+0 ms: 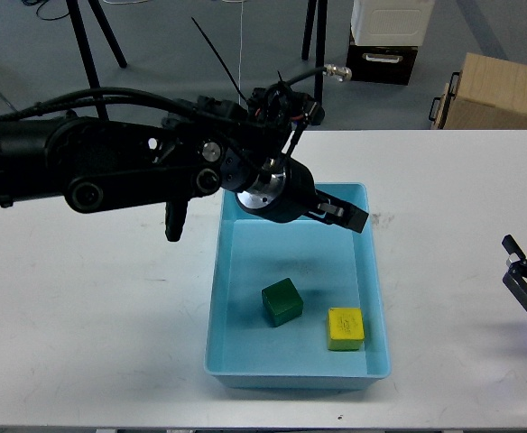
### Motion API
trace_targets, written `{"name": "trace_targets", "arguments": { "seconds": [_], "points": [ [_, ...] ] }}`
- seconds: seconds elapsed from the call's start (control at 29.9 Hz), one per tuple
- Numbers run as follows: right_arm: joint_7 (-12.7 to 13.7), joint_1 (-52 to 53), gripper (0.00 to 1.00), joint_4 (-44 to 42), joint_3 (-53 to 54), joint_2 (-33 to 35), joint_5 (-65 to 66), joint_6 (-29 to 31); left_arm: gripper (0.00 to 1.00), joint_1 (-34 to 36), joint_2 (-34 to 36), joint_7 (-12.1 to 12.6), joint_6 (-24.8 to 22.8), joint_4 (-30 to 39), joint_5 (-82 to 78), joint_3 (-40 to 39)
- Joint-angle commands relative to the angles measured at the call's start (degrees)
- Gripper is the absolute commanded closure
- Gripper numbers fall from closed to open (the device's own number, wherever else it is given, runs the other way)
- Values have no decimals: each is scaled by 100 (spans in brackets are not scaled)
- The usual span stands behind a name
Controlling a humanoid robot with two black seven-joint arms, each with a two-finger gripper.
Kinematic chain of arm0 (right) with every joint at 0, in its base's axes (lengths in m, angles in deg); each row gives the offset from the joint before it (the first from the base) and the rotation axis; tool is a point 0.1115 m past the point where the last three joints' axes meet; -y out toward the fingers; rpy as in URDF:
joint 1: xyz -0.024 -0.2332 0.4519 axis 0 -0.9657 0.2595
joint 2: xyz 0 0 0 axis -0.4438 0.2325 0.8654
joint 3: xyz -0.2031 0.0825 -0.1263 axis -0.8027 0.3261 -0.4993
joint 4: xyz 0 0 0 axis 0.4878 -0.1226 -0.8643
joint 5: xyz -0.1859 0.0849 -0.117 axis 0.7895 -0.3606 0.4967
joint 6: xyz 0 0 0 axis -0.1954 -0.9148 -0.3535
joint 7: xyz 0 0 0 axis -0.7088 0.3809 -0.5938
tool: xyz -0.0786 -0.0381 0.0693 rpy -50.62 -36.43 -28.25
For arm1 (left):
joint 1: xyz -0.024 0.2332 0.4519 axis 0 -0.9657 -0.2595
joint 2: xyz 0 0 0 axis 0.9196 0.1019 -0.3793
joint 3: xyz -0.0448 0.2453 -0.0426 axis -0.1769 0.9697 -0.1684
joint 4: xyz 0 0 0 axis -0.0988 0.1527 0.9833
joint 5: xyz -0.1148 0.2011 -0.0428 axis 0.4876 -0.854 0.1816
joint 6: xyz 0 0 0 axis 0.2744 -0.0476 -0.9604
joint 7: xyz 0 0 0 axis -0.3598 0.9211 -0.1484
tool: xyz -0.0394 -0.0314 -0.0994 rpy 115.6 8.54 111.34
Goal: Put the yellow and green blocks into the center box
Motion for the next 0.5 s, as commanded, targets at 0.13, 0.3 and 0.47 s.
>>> {"name": "trace_targets", "arguments": {
  "seconds": [0.13,0.3,0.47],
  "points": [
    [3,313,1,-170,-74,22,81,0,1,-972,456,-10,-1,-1101,1873,-2381],
    [-5,542,1,-215,-92,22,195,0,1,-1763,412,-2,-1,-1848,2787,-4385],
    [-5,577,1,-223,-48,40,195,0,1,-2580,447,-2,-1,-2158,3676,-5969]
  ]
}}
